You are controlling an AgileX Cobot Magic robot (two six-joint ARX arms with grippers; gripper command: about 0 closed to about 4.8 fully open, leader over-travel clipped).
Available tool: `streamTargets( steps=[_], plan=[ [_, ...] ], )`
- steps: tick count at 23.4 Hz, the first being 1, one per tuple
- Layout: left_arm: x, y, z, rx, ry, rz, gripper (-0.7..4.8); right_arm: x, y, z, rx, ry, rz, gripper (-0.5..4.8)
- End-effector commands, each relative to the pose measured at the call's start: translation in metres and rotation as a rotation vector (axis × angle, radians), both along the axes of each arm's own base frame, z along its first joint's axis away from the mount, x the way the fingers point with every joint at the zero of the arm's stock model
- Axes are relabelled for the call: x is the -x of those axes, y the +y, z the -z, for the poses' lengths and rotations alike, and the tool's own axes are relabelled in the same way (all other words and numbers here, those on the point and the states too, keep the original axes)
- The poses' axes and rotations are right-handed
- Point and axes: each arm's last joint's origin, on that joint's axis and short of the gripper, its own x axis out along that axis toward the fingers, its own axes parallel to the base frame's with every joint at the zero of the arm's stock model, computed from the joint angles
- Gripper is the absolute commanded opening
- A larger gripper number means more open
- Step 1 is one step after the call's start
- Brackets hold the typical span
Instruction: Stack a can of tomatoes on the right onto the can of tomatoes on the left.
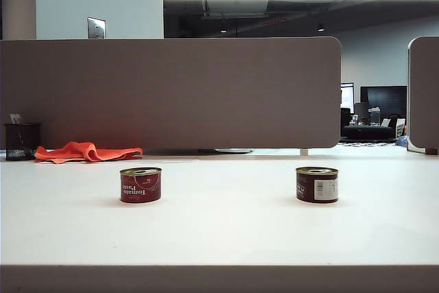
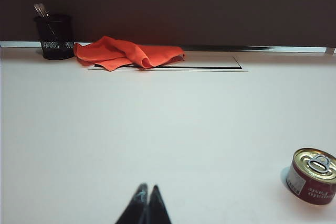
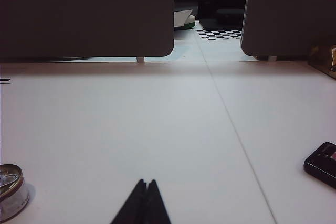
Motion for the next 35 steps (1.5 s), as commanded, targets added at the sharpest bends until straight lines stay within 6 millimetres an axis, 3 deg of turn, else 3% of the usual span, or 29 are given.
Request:
streamTargets(
  steps=[1, 8, 12, 16, 21, 24, 29, 31, 35],
  plan=[
    [0.0, 0.0, -0.002, -0.001, -0.012, 0.004, -0.05, 0.0, 0.001, 0.0, -0.002, -0.014, -0.027, -0.01],
    [0.0, 0.0, -0.002, 0.0, -0.01, 0.005, -0.05, 0.0, 0.001, 0.0, -0.007, -0.017, -0.043, -0.01],
    [0.001, 0.0, -0.006, 0.033, -0.026, 0.006, -0.05, 0.001, 0.001, -0.006, -0.096, -0.046, -0.024, -0.02],
    [0.014, 0.0, -0.047, 0.044, -0.059, 0.016, -0.05, 0.009, 0.001, -0.039, -0.118, -0.136, 0.007, -0.04],
    [0.027, 0.0, -0.079, 0.008, -0.029, 0.026, -0.05, 0.021, 0.003, -0.072, -0.109, -0.188, -0.014, -0.05],
    [0.029, -0.003, -0.107, -0.017, 0.018, 0.132, -0.05, 0.037, 0.006, -0.103, -0.104, -0.212, -0.03, -0.05],
    [0.013, -0.01, -0.152, -0.023, 0.076, 0.287, -0.05, 0.041, 0.008, -0.139, -0.112, -0.096, -0.096, -0.05],
    [0.006, -0.013, -0.162, -0.048, 0.113, 0.32, -0.05, 0.038, 0.01, -0.145, -0.109, -0.092, -0.153, -0.05],
    [-0.013, -0.022, -0.186, -0.074, 0.212, 0.391, -0.05, 0.016, 0.009, -0.162, -0.13, 0.008, -0.199, -0.05]
  ],
)
